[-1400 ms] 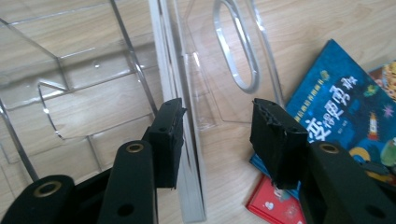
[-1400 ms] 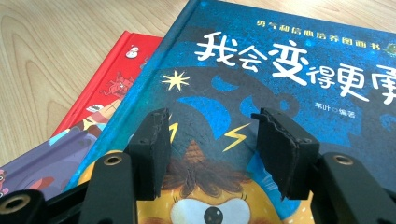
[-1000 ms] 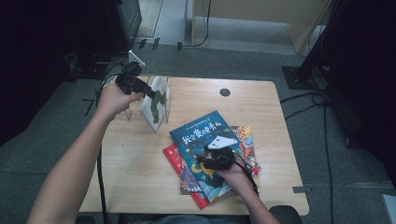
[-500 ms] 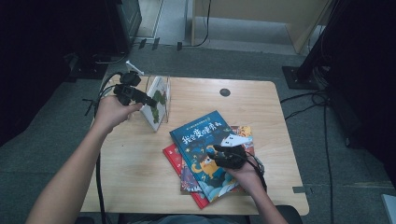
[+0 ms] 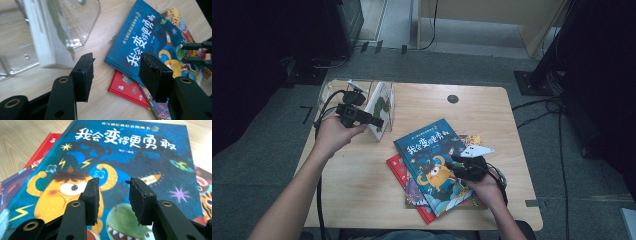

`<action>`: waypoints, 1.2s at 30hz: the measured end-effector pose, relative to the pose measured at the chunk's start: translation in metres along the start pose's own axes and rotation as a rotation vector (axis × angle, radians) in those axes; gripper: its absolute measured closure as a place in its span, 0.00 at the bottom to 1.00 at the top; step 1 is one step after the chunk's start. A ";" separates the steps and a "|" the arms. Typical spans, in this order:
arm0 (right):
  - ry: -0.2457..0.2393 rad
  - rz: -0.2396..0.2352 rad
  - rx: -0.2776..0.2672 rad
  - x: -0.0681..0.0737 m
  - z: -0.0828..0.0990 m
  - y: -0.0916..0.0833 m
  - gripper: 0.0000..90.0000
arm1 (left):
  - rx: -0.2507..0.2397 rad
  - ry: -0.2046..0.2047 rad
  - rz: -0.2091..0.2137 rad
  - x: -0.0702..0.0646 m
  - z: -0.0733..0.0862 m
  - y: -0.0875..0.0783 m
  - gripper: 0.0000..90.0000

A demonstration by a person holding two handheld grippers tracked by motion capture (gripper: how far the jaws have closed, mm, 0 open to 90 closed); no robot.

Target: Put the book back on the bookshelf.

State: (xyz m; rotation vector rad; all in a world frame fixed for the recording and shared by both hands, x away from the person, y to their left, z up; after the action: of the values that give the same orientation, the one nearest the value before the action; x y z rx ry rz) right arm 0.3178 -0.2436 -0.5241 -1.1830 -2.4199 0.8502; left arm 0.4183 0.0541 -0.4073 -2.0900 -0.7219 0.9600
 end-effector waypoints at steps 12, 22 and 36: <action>0.042 0.029 0.007 -0.010 0.013 -0.008 0.70 | 0.003 0.052 0.017 -0.004 0.020 0.023 0.50; 0.067 0.061 0.008 -0.015 0.024 -0.020 0.73 | 0.019 0.094 0.041 -0.005 0.033 0.047 0.55; 0.102 0.104 0.005 -0.021 0.039 -0.036 0.80 | 0.002 0.138 0.074 -0.009 0.048 0.073 0.80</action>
State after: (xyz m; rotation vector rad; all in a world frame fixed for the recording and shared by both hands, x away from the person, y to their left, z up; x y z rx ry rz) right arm 0.2888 -0.2920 -0.5320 -1.3274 -2.2904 0.8048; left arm 0.3887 0.0221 -0.4835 -2.1701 -0.5771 0.8456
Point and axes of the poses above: each handheld gripper's, and its own axes: y roughly forward along the jaws, z roughly out of its underside, x roughly to its left, the point moved 7 cm from there along y, roughly forward along the jaws, and after that the axes turned 6 degrees about z, right-handed, at the moved point
